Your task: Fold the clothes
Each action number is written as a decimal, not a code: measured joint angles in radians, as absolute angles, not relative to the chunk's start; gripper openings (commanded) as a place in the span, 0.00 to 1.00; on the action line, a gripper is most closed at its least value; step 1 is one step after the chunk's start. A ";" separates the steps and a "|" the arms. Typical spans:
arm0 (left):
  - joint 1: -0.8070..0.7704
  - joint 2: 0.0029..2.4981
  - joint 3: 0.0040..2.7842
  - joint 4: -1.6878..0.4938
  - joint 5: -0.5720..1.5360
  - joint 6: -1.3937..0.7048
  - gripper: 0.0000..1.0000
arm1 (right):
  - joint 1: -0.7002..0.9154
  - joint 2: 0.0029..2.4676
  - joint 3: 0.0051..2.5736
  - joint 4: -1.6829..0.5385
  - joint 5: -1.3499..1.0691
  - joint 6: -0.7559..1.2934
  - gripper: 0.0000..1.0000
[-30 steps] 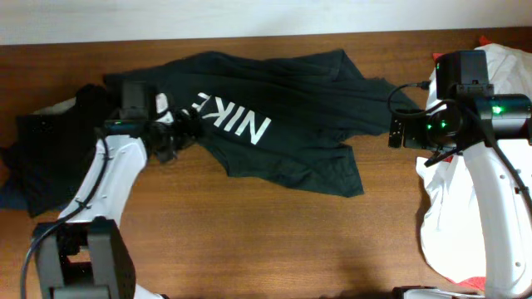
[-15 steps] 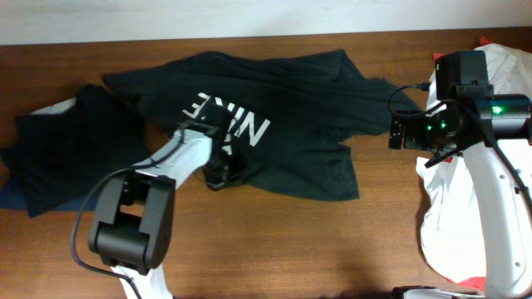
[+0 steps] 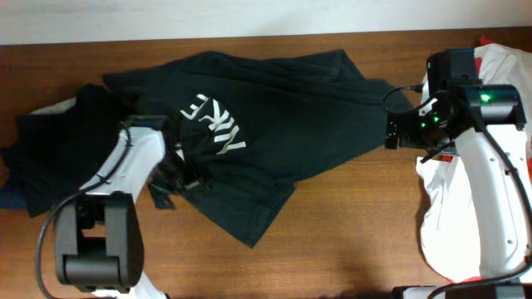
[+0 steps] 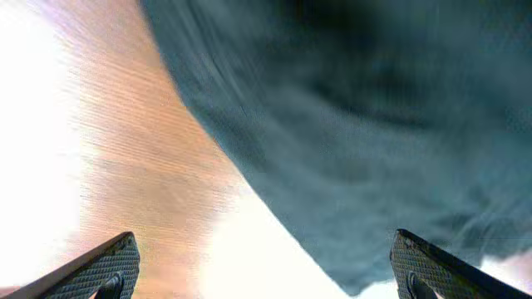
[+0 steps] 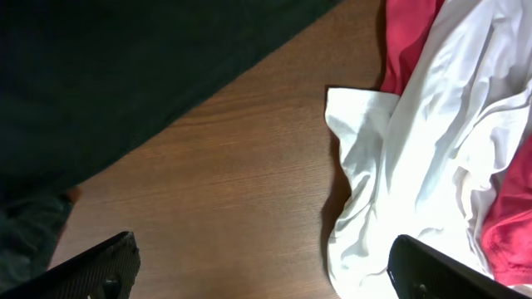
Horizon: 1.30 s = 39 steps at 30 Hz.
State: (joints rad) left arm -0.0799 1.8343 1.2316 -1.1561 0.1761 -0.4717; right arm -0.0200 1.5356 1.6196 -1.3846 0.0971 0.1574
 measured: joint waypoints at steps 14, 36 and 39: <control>-0.261 1.798 0.992 -0.673 0.269 -0.617 0.01 | -0.020 1.542 1.620 -1.388 0.097 0.158 0.99; 0.144 1.528 1.133 -1.077 0.090 -0.455 0.01 | -0.021 1.784 1.035 -0.723 -0.056 0.363 0.86; 0.144 1.528 1.133 -1.076 0.090 -0.455 0.00 | -0.021 1.806 1.037 -0.685 -0.033 0.370 0.79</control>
